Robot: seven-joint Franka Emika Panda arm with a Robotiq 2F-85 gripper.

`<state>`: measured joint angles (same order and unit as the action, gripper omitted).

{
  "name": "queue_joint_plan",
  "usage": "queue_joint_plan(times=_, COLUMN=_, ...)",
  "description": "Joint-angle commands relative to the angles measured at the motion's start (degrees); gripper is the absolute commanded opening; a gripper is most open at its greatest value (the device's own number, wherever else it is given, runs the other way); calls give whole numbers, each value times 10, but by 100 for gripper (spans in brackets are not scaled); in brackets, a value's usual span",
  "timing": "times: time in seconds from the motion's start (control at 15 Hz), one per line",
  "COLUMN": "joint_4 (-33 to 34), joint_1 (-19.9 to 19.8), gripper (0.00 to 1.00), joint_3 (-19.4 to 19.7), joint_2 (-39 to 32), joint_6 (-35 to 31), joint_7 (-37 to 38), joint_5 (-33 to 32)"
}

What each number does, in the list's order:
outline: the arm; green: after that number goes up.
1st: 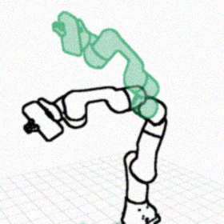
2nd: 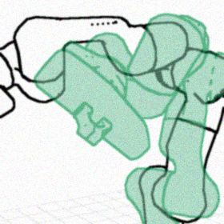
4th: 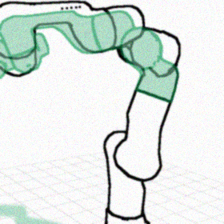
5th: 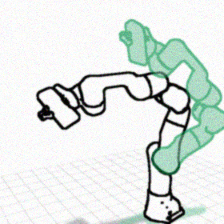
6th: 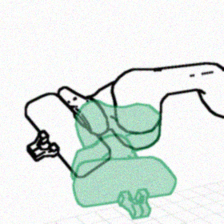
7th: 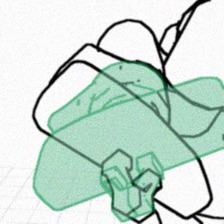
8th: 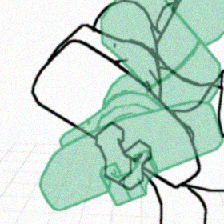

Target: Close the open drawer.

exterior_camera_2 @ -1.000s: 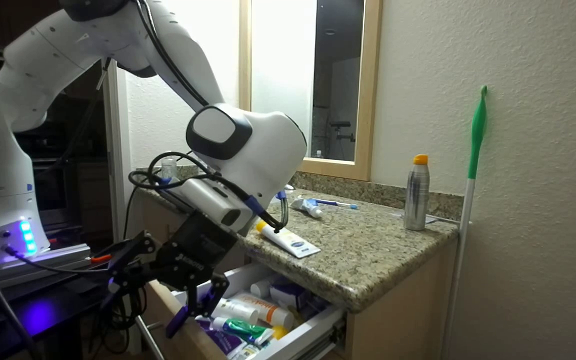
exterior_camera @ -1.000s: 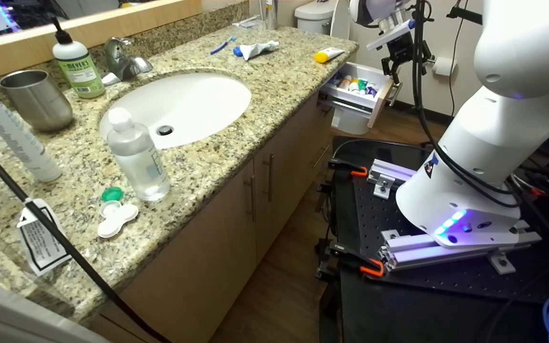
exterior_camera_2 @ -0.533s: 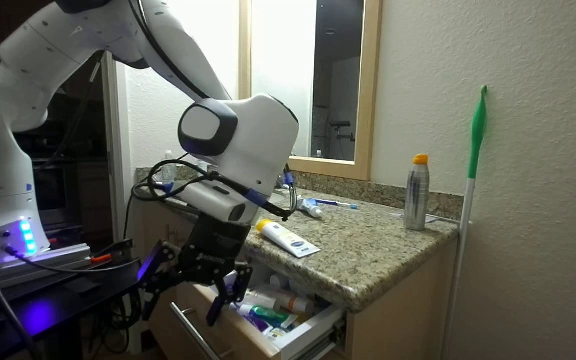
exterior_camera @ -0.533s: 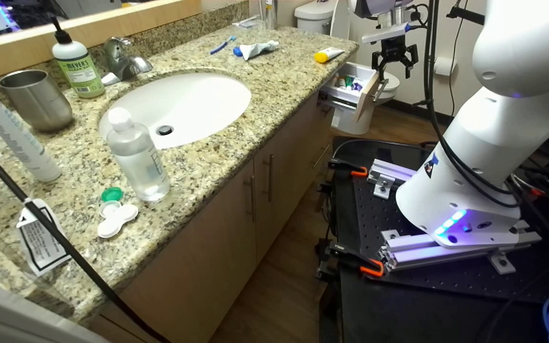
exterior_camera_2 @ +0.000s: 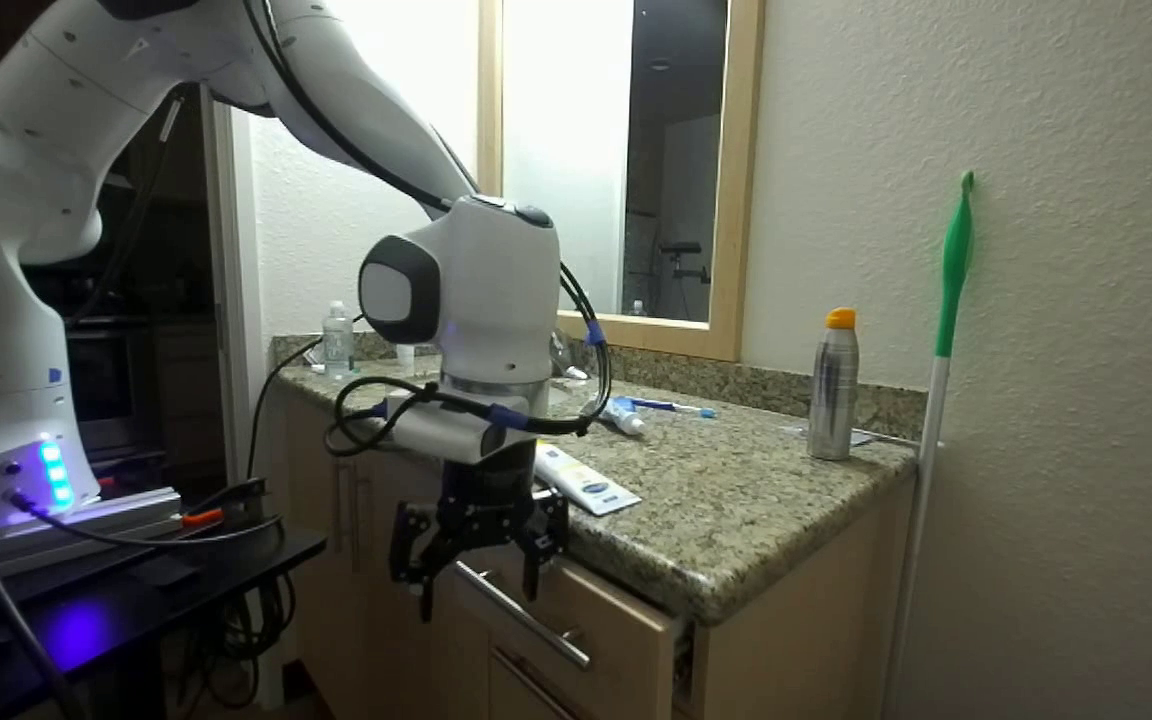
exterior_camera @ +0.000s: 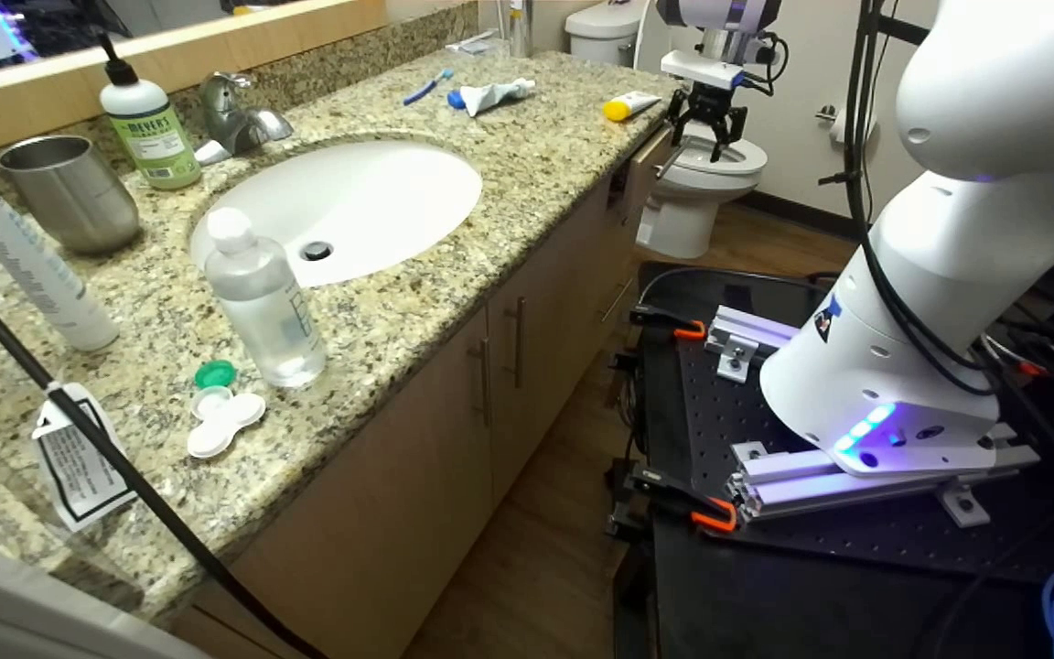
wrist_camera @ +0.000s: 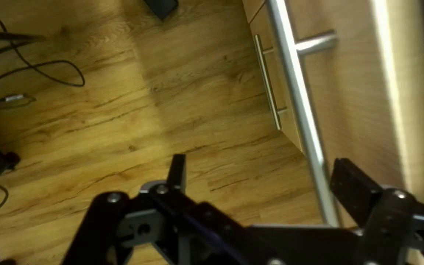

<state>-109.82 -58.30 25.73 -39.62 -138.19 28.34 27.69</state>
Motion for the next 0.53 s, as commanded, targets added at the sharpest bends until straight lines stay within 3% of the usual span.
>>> queue_joint_plan(times=0.0, joint_4=-33, joint_1=9, gripper=100, joint_3=-38, joint_2=-3, joint_6=-11, joint_7=27, joint_5=30)
queue_joint_plan(times=0.27, joint_4=-68, joint_1=61, gripper=100, joint_3=48, joint_2=-1, joint_6=33, joint_7=35, joint_5=-124)
queue_joint_plan(times=0.47, joint_4=-104, joint_1=88, gripper=100, joint_3=128, joint_2=55, joint_6=3, joint_7=-11, joint_5=-228)
